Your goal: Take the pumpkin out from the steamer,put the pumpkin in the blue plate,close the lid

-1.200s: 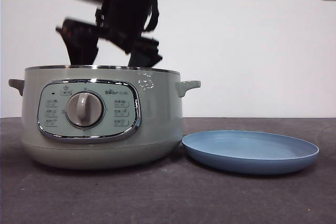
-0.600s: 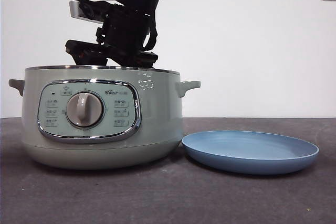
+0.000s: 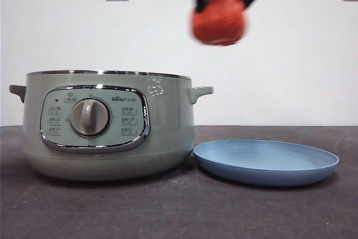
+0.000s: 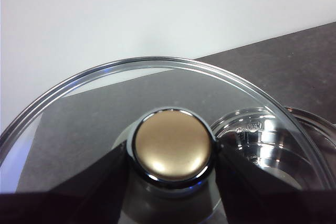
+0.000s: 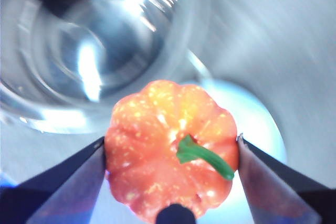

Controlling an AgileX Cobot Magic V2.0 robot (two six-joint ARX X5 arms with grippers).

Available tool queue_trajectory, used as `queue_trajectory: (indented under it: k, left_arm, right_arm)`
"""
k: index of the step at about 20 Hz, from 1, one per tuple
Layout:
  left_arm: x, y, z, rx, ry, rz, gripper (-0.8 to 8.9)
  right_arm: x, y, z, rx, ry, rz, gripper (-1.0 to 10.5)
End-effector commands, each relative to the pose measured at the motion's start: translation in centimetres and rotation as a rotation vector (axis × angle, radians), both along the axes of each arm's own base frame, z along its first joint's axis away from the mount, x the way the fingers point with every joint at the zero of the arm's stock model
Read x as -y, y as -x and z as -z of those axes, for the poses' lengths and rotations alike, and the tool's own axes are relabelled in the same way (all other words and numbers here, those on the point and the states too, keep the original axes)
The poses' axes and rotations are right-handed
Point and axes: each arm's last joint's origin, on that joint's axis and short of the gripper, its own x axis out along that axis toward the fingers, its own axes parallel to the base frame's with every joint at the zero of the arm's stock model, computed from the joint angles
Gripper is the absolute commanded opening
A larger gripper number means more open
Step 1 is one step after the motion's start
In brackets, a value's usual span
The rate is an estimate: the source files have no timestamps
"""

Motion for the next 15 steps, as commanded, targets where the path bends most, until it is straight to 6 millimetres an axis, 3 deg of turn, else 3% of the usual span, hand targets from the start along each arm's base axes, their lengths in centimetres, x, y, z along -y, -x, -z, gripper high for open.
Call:
queue_trajectory:
  k: [1,3,6,9,15]
  left_arm:
    - [0.1,-0.1,-0.9,0.065,0.026,0.019,-0.09]
    - [0.2,-0.4,-1.0,0.069,0.029,0.022,-0.09]
    - [0.5,-0.6,-1.0,0.074,0.042,0.059,-0.09]
    - [0.7,-1.0,-1.0,0.067,0.040,0.063,-0.09]
    - [0.9,-1.5,-0.8,0.054,0.034,0.064,-0.09]
  right_arm:
    - [2.4,-0.2,0.4,-0.068,0.017,0.146,-0.1]
    - [4.3,0.0,1.1,-0.055,0.058,0.234,-0.1]
    - [5.5,0.7,3.5,-0.040,0.043,0.282,-0.1]
    - [5.8,1.2,6.4,-0.001,0.015,0.282,-0.1]
    - [5.2,0.2,13.1,0.044,-0.026,0.278,-0.1]
